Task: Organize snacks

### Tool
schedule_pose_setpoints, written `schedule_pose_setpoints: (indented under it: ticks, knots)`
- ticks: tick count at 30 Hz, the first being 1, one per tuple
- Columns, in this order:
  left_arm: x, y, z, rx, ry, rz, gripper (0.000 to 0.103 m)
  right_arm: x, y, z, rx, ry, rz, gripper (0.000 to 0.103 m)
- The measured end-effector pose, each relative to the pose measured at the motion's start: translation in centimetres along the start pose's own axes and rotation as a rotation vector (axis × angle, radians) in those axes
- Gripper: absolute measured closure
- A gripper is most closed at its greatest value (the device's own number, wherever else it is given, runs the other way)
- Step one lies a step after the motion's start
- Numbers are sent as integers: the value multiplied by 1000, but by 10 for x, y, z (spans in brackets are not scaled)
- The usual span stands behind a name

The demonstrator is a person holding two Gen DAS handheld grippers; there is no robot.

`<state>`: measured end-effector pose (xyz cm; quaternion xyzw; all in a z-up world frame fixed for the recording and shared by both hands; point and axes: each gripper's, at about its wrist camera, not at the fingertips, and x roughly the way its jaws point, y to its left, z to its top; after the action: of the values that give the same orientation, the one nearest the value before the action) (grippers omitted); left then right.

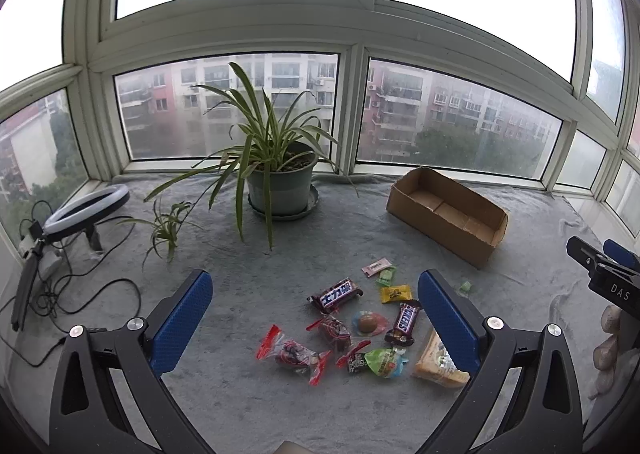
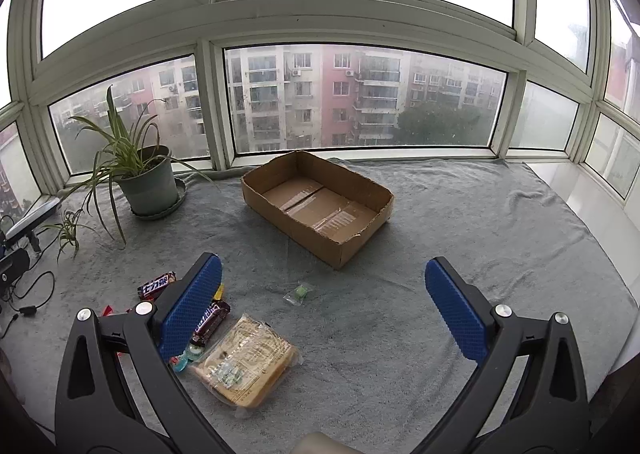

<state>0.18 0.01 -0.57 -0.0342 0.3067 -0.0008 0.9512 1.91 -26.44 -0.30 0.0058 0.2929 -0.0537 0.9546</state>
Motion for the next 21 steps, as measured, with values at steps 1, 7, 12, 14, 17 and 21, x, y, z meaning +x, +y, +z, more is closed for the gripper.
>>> schedule_pose_setpoints:
  ticks: [1, 7, 12, 14, 17, 21]
  knots:
    - [0, 0, 0, 0, 0, -1, 1, 0, 0, 0, -1, -1, 0, 0]
    - [3, 2, 1, -4, 6, -10, 1, 0, 1, 0, -2, 3, -2, 0]
    - [3, 2, 1, -5, 2, -15, 1, 0, 1, 0, -4, 2, -1, 0]
    - [4, 2, 2, -5, 3, -15, 1, 1, 1, 1, -4, 3, -3, 0]
    - [4, 2, 1, -7, 6, -19, 1, 1, 3, 0, -3, 5, -2, 0]
    - [4, 2, 1, -8, 5, -27, 1, 1, 1, 0, -3, 9, -1, 0]
